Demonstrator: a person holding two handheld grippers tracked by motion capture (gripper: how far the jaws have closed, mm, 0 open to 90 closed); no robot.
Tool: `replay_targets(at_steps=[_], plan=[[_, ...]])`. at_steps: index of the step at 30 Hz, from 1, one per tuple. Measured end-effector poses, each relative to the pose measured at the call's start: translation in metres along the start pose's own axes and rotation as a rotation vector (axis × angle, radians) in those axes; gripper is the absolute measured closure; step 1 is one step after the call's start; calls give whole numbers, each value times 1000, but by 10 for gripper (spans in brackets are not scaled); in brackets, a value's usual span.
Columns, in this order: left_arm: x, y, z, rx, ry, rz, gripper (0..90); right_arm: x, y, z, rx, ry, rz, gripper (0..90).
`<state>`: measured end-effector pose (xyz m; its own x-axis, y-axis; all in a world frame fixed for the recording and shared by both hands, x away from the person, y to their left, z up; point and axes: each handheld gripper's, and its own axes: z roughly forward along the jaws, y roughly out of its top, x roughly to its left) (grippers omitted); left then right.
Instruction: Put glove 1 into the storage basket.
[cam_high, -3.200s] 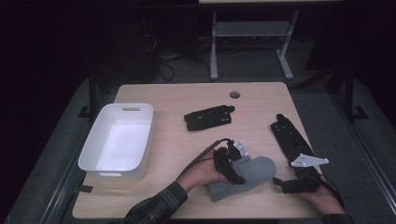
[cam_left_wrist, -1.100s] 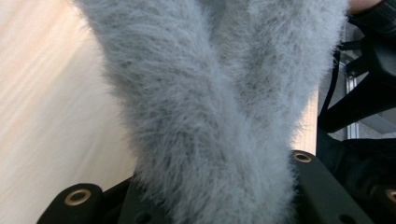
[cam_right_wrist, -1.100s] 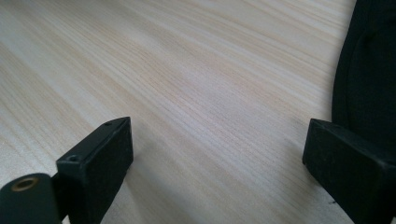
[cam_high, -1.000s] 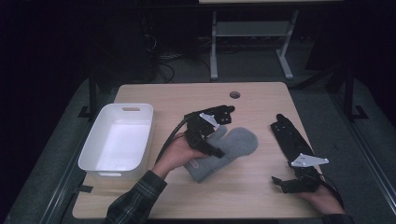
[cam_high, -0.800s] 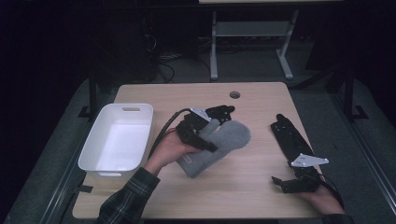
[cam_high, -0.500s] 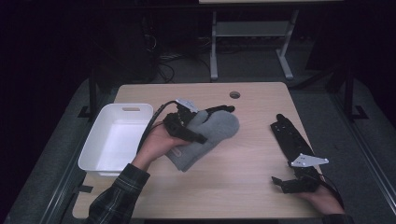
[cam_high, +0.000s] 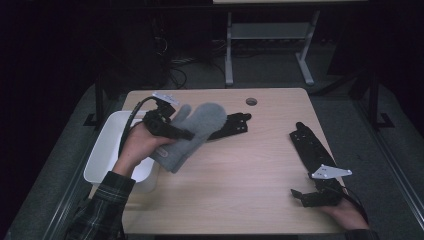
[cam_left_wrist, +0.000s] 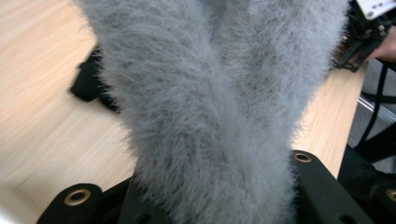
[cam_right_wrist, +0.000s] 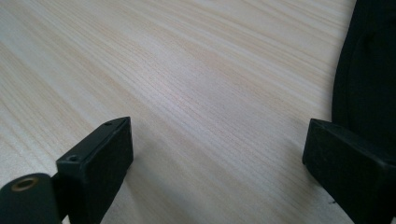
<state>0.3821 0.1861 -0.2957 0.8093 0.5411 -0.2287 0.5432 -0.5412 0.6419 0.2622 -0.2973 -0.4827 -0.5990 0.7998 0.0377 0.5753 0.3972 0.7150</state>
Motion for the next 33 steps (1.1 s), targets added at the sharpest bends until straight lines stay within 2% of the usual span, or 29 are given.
replay_targets(at_steps=[1,4,5,7,11,14,17,24,26,27,30,31,32,33], plan=[[0,0,0,0,0,0,656,0,0,0,0,0,0,83],[9,-7,-15,-17,23,-29,655,0,0,0,0,0,0,83],[16,-12,-24,-25,32,-47,655,0,0,0,0,0,0,83],[18,-14,-27,-30,38,-56,655,0,0,0,0,0,-1,83],[35,-31,-47,-54,74,-112,655,0,0,0,0,0,0,83],[40,-36,-53,-57,87,-132,655,0,0,0,0,0,0,83],[50,-49,-64,-62,112,-166,655,0,0,0,1,0,0,83],[64,-68,-75,-72,145,-216,655,0,0,0,1,0,0,83],[71,-76,-77,-75,152,-241,655,0,0,0,1,-1,-1,83],[76,-83,-77,-79,162,-265,655,0,0,0,1,0,-1,83],[82,-90,-77,-73,168,-287,655,0,0,0,2,0,0,83],[89,-98,-74,-63,172,-310,655,0,0,0,1,-1,-1,84],[89,-98,-74,-63,172,-310,655,0,0,0,1,-1,-1,84],[95,-103,-71,-47,177,-327,654,0,0,0,2,-2,-2,83]])
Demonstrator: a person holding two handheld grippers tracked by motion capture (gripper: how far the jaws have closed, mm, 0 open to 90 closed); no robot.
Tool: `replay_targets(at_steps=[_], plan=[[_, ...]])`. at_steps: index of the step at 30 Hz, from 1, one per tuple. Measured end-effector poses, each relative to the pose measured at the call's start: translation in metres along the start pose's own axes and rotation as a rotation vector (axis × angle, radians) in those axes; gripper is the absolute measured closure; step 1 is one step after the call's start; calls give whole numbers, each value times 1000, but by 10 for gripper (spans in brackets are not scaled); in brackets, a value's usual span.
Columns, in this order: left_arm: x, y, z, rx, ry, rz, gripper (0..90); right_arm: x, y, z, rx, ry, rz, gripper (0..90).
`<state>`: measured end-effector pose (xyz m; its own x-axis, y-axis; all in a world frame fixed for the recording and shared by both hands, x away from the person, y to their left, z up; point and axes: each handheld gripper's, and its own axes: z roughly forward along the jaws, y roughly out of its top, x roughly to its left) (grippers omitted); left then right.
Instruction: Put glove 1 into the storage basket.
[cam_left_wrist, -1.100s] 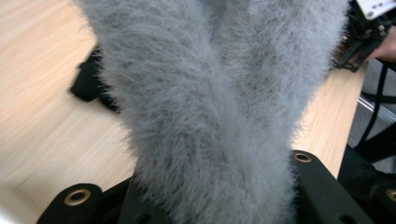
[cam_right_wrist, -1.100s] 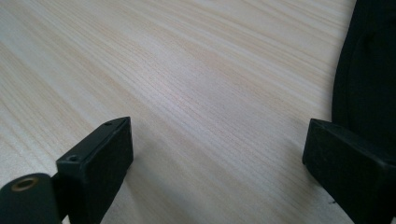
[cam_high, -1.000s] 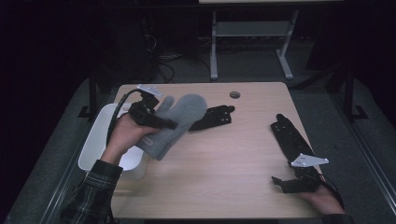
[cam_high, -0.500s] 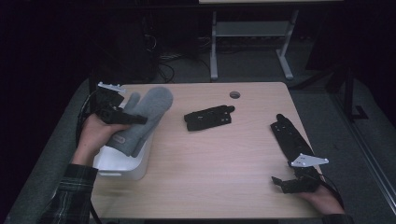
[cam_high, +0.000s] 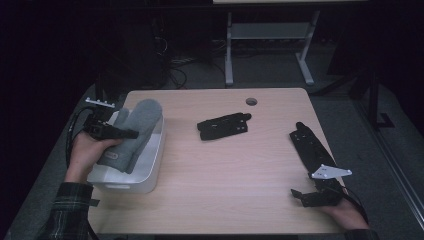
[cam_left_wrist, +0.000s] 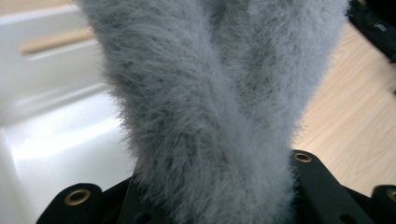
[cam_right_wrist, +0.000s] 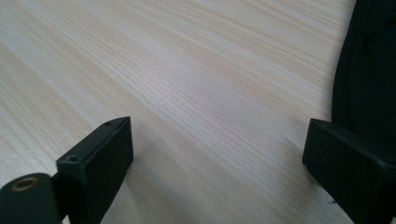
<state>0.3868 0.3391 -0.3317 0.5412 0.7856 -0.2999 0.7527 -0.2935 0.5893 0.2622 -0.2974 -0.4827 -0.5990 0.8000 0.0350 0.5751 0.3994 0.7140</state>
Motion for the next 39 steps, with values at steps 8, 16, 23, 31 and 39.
replay_targets(at_steps=[8,16,23,31,39], plan=[[21,-15,25,62,8,-64,650,0,0,0,1,-1,1,83],[36,-25,53,150,52,-92,640,0,0,0,1,-1,1,84],[45,-34,70,209,77,-107,599,0,0,0,1,-1,1,84],[50,-37,72,187,120,-100,378,0,0,0,0,-2,1,84],[46,-33,64,144,171,-55,235,0,0,0,0,-2,2,84]])
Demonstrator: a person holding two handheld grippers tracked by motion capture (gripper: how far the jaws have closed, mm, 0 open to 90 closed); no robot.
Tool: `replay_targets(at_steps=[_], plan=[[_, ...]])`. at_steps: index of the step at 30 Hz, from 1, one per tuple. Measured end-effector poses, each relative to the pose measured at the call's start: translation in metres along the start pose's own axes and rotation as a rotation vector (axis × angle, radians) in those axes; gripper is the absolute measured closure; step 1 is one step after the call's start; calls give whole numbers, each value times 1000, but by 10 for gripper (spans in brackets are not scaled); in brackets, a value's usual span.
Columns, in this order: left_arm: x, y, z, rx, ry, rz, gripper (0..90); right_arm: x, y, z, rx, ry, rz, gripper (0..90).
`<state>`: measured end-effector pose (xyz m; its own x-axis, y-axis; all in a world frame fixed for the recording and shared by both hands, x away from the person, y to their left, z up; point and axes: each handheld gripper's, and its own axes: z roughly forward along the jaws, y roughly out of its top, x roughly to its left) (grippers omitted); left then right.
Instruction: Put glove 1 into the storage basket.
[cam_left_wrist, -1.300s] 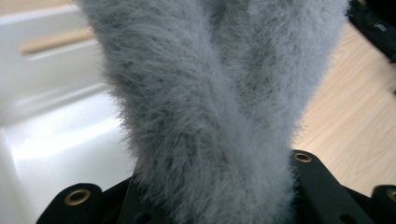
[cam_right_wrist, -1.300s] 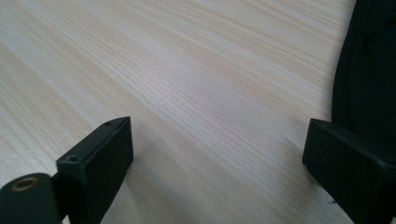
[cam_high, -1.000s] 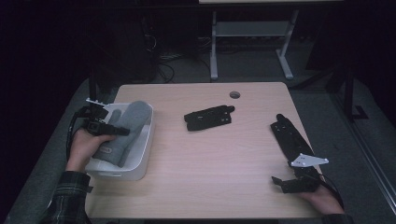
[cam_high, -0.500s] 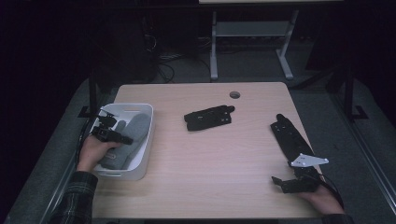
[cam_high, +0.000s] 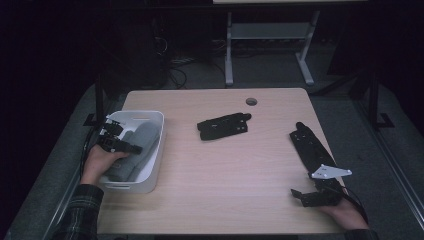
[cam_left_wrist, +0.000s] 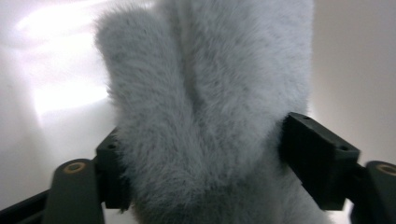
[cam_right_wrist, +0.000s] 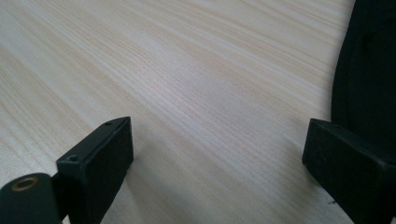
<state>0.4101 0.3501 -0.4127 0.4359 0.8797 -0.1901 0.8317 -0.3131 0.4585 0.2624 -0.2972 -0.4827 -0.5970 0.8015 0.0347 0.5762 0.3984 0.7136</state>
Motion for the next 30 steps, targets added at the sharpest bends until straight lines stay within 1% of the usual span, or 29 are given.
replay_targets(at_steps=[1,2,3,4,6,8,9,11,12,13,16,17,19,20,21,23,24,25,28,29,30], plan=[[0,0,-1,-4,4,2,220,0,0,0,0,0,0,84],[0,1,-4,-12,18,4,196,0,0,0,0,0,0,84],[0,1,-4,-12,18,4,186,0,0,0,0,0,1,84],[-1,2,-7,-15,29,8,184,0,0,0,0,0,0,84],[-2,4,-12,-35,39,7,177,0,0,0,0,0,0,84],[-3,5,-18,-48,46,15,171,0,0,0,0,0,0,84],[-5,7,-23,-71,50,16,165,0,0,0,0,0,0,84],[-8,9,-30,-94,49,24,162,0,0,0,0,0,0,84],[-10,10,-32,-105,43,30,162,0,0,0,0,0,0,84],[-10,10,-32,-105,43,30,162,0,0,0,0,0,0,84],[-17,13,-40,-135,23,51,162,0,0,0,0,0,0,84],[-23,15,-43,-152,9,66,162,0,0,0,0,0,0,84],[-29,17,-44,-165,-9,78,162,0,0,0,0,0,0,84],[-29,17,-44,-165,-9,78,162,0,0,0,0,0,0,84],[-37,19,-46,-181,-26,92,162,0,0,0,0,0,0,84],[-46,21,-46,-194,-45,114,162,0,0,0,0,0,0,84],[-46,21,-46,-194,-45,114,162,0,0,0,0,0,0,84],[-54,23,-46,-203,-57,131,162,0,0,0,0,0,0,84],[-69,26,-46,-218,-79,159,162,0,0,0,0,0,0,84],[-69,26,-46,-218,-79,159,162,0,0,0,0,0,0,84],[-75,27,-46,-224,-90,173,162,0,0,0,0,0,0,84]])
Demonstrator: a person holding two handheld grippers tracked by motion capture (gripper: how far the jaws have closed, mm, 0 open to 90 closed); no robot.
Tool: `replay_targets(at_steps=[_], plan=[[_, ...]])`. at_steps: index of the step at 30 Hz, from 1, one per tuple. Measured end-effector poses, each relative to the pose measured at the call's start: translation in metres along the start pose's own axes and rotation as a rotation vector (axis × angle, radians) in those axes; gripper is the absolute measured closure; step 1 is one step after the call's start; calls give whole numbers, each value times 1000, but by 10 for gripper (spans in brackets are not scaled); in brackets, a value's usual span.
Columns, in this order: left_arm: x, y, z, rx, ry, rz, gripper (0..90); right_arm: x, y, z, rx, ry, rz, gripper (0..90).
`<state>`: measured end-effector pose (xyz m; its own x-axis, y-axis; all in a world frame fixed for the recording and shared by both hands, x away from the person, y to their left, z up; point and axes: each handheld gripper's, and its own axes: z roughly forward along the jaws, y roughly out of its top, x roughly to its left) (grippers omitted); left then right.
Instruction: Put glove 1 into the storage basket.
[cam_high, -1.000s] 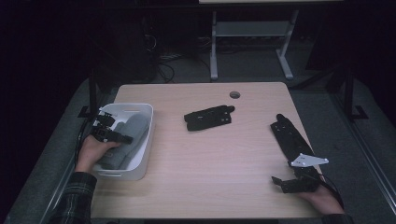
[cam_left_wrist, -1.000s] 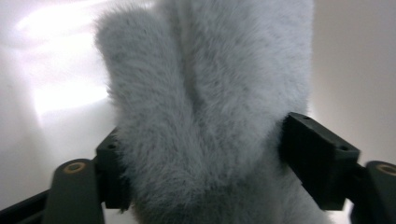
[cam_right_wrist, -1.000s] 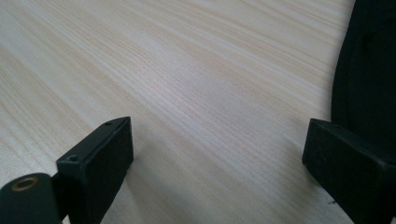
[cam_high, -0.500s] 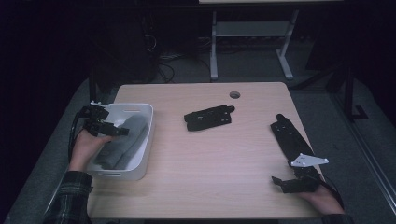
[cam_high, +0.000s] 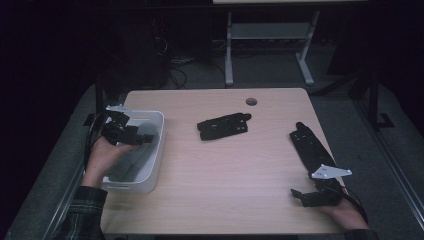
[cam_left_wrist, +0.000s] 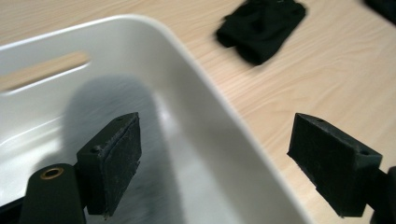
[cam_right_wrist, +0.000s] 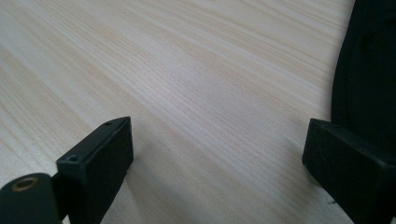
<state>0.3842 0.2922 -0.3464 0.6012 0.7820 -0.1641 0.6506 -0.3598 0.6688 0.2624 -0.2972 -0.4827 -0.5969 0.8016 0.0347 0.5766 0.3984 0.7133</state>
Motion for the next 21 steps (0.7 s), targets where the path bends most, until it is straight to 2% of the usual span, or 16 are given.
replay_targets(at_steps=[5,9,10,12,13,21], plan=[[-24,7,10,-8,-39,44,162,0,0,0,0,0,0,84],[-45,10,23,-10,-91,66,162,0,0,0,0,0,0,84],[-45,10,23,-10,-91,66,162,0,0,0,0,0,0,84],[-56,10,33,-2,-108,82,162,0,0,0,0,0,0,84],[-56,10,33,-2,-108,82,162,0,0,0,0,0,0,84],[-89,7,53,4,-153,152,131,0,0,0,-1,0,-2,84]])
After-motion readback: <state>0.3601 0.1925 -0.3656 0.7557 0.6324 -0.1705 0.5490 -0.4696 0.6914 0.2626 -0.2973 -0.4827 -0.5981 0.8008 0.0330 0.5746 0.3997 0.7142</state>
